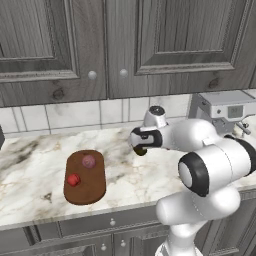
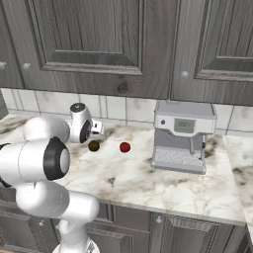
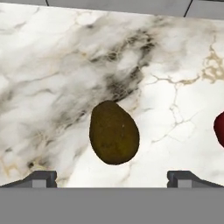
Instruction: Place the avocado, onion, tomato, and bell pepper on the cutting board.
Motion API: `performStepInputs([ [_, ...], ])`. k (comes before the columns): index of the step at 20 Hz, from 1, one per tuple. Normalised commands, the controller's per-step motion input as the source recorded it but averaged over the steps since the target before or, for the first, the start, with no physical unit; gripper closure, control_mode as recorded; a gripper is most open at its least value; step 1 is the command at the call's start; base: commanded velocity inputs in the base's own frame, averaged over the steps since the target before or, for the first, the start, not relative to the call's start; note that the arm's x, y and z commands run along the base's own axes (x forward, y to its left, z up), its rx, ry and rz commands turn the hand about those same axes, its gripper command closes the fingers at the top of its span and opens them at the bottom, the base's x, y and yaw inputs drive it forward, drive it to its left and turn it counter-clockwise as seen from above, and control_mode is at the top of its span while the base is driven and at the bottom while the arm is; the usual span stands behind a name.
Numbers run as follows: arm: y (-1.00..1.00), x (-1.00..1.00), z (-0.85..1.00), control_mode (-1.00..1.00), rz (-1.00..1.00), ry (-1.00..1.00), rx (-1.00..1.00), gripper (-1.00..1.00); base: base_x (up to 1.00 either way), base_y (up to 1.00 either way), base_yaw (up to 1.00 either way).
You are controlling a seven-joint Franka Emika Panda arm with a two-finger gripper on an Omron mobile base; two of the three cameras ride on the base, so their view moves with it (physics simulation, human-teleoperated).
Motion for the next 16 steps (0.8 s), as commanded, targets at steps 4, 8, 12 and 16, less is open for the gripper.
performStepInputs([
  [4,0.04,0.21,-0.27,-1.0,0.0,0.03,0.0,-1.0,0.0,0.0,0.0],
  [8,0.07,0.24,-0.28,-1.0,0.0,0.04,0.0,-1.0,0.0,0.0,0.0],
  [12,0.05,0.23,-0.27,-1.0,0.0,0.05,0.0,-1.0,0.0,0.0,0.0],
  [16,0.0,0.22,-0.27,-1.0,0.0,0.04,0.0,-1.0,0.0,0.0,0.0],
])
